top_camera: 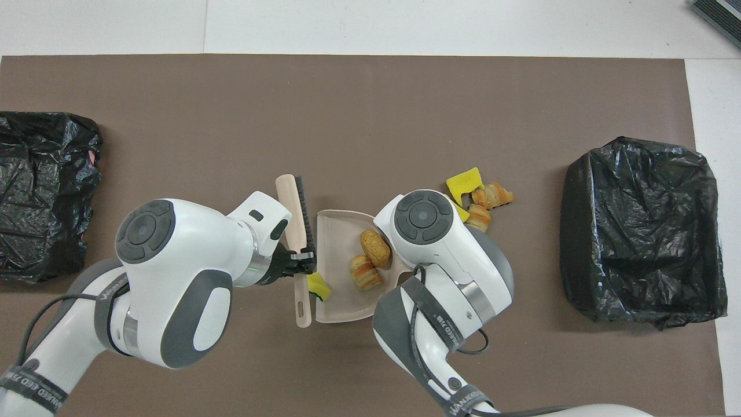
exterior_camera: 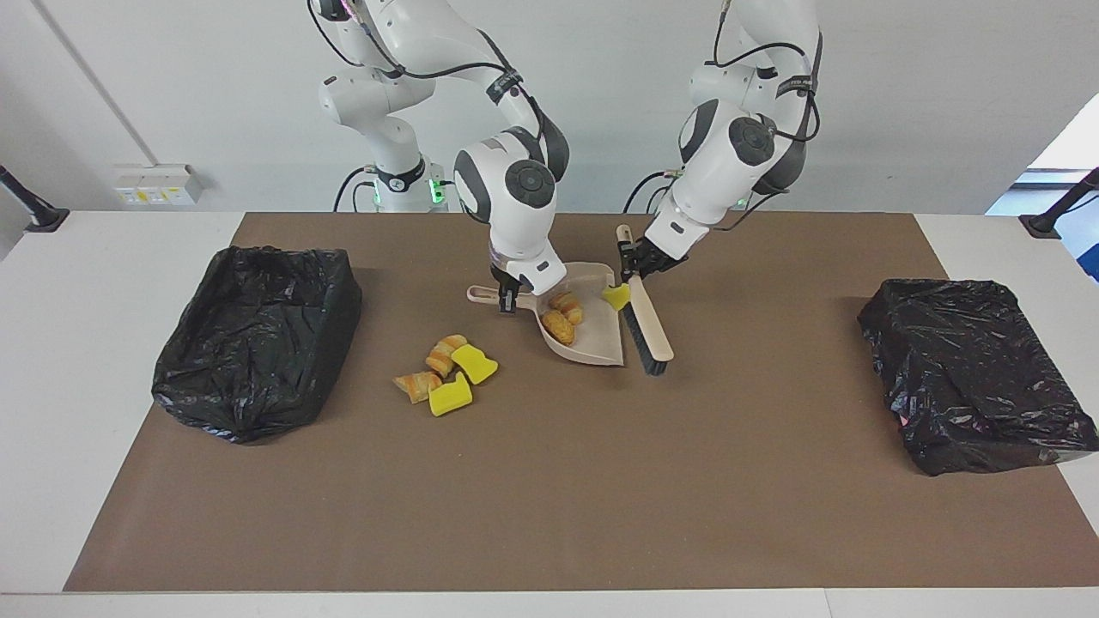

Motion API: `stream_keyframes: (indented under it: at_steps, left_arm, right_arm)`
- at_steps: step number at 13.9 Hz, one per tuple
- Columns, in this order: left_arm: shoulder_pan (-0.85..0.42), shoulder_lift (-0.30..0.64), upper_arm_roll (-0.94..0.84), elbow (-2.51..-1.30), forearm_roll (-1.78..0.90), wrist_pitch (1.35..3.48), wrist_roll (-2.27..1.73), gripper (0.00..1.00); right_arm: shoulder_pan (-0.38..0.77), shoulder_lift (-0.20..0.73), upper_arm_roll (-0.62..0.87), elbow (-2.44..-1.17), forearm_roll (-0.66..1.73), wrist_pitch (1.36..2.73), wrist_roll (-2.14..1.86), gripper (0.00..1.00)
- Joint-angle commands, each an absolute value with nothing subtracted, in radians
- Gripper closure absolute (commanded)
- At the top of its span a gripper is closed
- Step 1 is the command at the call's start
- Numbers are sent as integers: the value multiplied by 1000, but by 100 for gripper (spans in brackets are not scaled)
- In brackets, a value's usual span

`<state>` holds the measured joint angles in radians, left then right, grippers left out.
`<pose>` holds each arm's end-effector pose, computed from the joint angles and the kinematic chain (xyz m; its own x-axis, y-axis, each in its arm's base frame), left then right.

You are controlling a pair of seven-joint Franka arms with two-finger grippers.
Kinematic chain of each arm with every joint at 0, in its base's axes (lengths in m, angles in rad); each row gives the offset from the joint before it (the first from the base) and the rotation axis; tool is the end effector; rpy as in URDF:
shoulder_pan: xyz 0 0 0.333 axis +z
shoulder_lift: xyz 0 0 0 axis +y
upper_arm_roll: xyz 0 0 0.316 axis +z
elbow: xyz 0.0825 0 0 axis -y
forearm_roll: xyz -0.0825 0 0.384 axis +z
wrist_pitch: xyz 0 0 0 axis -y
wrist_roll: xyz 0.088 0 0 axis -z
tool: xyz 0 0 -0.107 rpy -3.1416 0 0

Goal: Sweep and dump trash in bin
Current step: 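Sweep the remaining sponge piece into the dustpan with the left gripper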

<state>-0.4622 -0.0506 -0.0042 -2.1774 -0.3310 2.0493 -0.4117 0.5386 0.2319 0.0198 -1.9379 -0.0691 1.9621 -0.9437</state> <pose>0.4539 -0.2484 0.4092 0.9759 0.0860 -0.2008 0.1292 -0.9684 0.2133 0.4951 0.3035 0.3505 0.0239 0.9862 -0.1638 0.9895 -0.0467 -0.1366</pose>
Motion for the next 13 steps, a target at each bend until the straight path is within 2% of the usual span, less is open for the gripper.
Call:
stream_keyframes:
  at_steps: [1,5,13]
  left_arm:
    - [-393,-100,-11,-2224,-265,1974,-429,100]
    - [-353,-133,-11,-2330,-232,1986,-430,100]
    - [-379,-133,-18,-2336,-232,2008,-413,100]
  right_arm:
    - [522,213,26,-1956,-87,1957,-966,100]
    - [520,213,26,-1956,-87,1957,-963,100]
    - [520,213,26,-1956,-87,1957,-957,100]
